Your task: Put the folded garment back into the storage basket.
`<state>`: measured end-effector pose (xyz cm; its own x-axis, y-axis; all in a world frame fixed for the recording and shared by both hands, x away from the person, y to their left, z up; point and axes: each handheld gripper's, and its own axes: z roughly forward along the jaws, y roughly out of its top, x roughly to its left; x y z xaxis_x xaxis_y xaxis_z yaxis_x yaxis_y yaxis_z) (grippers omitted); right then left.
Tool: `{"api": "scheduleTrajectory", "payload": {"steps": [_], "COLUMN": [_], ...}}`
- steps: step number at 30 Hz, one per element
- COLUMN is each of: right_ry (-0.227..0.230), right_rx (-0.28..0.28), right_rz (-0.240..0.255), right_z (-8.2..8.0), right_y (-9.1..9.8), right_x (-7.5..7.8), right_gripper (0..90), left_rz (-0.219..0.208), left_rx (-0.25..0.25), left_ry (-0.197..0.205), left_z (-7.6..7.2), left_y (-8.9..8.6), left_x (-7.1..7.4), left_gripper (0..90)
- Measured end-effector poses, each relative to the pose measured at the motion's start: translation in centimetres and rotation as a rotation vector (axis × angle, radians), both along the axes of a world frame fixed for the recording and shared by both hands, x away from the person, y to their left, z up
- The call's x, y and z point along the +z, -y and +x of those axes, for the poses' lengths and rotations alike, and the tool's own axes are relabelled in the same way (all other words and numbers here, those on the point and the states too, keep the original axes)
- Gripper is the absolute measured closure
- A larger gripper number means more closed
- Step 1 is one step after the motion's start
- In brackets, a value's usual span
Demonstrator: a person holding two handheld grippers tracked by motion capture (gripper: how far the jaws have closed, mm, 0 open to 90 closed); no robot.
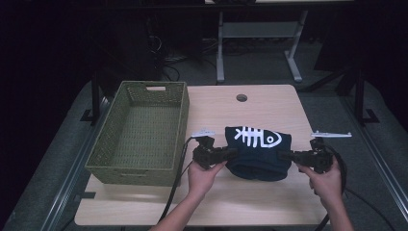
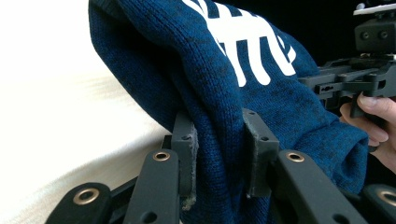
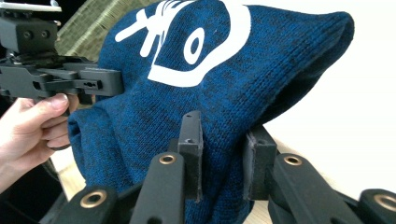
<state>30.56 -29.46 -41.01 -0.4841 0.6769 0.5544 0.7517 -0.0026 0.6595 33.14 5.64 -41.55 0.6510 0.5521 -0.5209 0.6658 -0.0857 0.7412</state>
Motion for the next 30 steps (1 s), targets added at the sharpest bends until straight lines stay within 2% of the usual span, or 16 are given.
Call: {"api": "scheduleTrajectory", "payload": {"steps": [6, 22, 30], "right_ry": [0.017, 0.047, 0.057], "right_rx": [0.012, 0.046, 0.061], "right_rz": [0.021, 0.056, 0.061], "right_z": [0.1, 0.6, 1.0], "right_y": [-0.4, -2.1, -3.5], "right_x": [1.2, 3.7, 4.7], "right_gripper": [73.1, 73.2, 73.1], "left_rz": [-0.013, -0.06, -0.061], "left_rx": [-0.003, -0.029, -0.03], "left_ry": [0.023, 0.02, 0.034], "left_z": [-0.1, 0.3, 0.5], "left_y": [-0.8, -3.3, -4.9], "left_x": [1.6, 4.3, 5.5], "left_gripper": [70.4, 70.2, 70.2]}}
